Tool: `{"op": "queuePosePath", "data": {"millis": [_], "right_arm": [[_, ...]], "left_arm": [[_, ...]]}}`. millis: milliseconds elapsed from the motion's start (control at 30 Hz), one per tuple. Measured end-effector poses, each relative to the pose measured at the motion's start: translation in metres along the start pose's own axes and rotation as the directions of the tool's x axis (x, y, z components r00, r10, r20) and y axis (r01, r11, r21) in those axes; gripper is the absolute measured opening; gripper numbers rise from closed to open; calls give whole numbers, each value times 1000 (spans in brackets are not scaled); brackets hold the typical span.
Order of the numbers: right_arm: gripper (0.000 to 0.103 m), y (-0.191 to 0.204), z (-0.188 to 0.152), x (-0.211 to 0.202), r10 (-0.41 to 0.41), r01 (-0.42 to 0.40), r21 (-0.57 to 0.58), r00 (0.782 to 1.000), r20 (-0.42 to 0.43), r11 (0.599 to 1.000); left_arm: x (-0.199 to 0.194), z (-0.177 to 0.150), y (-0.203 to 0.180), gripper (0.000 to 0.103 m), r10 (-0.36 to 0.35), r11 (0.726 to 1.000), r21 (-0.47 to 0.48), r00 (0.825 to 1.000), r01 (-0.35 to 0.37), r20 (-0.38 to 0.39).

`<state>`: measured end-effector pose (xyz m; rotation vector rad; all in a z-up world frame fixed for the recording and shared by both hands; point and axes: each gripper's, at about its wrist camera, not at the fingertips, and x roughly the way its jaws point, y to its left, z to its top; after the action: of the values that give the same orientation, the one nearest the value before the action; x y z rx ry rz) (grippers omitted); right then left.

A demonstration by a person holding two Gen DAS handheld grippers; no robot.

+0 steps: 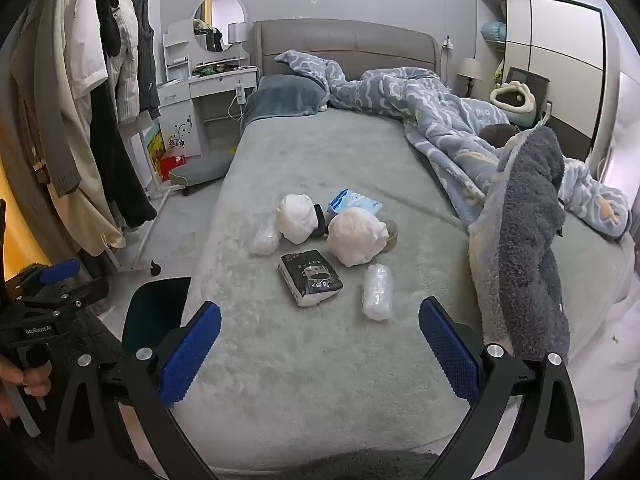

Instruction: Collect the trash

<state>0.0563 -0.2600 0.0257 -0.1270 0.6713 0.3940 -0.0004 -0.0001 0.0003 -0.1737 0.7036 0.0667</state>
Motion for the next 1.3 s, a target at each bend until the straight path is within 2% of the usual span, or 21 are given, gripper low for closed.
{"op": "queuePosePath", "data": {"millis": [1300], "right_arm": [[100,-2,-1,0,14,-14,20,1000,12,1000]], "left_arm": [[4,-1,3,100,-4,1000,-12,1000,4,-27]]}}
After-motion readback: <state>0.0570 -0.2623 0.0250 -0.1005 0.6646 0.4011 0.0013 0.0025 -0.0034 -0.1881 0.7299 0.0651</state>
